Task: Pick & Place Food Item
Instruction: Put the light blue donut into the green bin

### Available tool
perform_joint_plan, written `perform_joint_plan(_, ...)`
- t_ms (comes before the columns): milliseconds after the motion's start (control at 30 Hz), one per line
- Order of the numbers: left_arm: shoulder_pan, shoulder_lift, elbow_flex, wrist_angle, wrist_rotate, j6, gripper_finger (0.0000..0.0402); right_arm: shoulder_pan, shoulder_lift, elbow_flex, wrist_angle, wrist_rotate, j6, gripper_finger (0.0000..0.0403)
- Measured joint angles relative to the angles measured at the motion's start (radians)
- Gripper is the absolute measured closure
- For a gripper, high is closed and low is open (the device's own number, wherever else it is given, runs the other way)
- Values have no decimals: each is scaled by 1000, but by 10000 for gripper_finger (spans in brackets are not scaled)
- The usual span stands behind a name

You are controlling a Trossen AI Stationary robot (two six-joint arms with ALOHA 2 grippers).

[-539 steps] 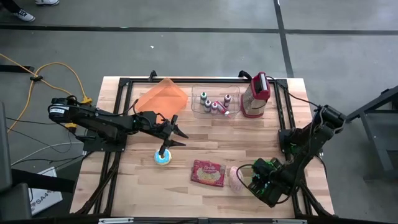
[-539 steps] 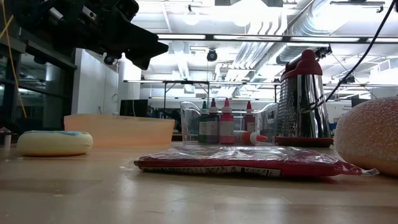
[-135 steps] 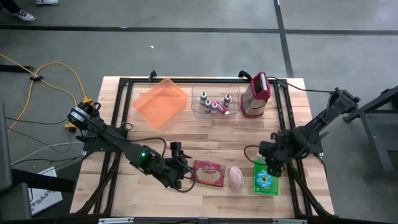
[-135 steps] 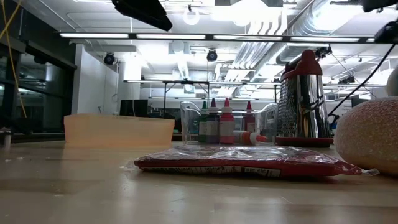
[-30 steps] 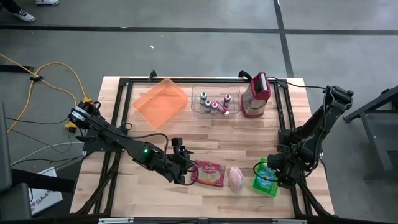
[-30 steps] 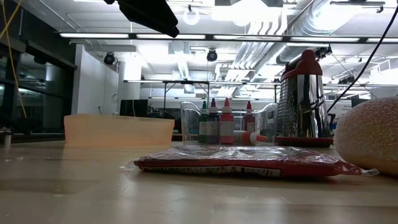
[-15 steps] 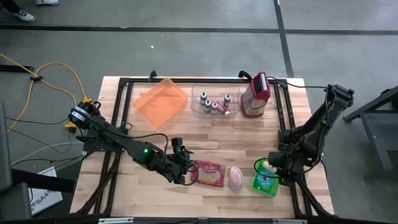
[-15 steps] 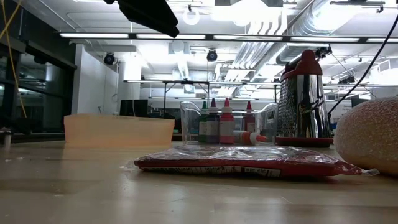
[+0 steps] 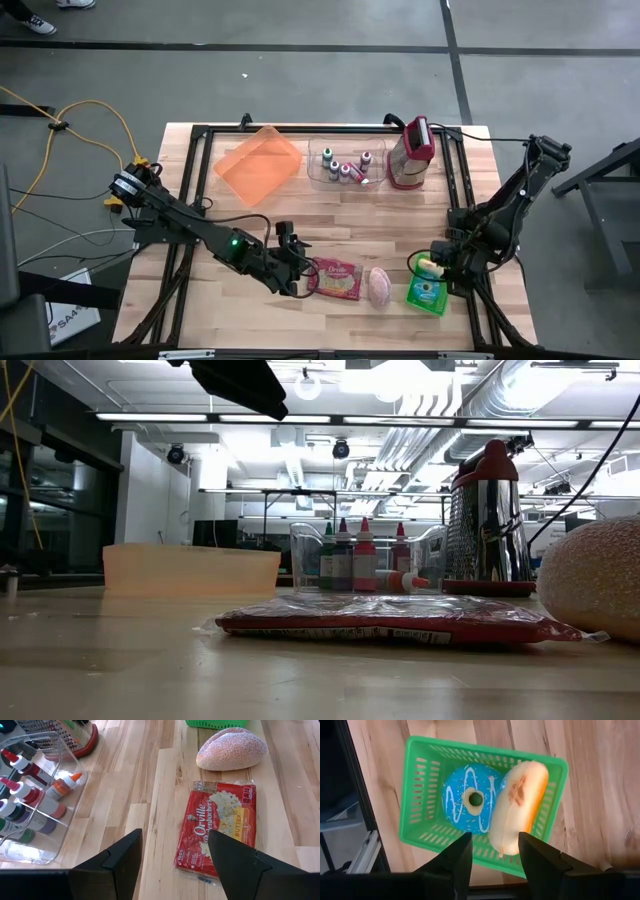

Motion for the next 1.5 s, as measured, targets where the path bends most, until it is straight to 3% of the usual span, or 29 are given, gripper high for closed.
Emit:
perform_joint_plan(233,0,0,0,0,0,0,183,0,0,0,0,-1,3,254)
perform_joint_plan(900,0,0,0,0,1,0,183,0,0,-1,103,127,-49,254)
perform_joint_plan(1500,-16,0,0,0,6,0,183,3,64,-1,105,119,-4,254)
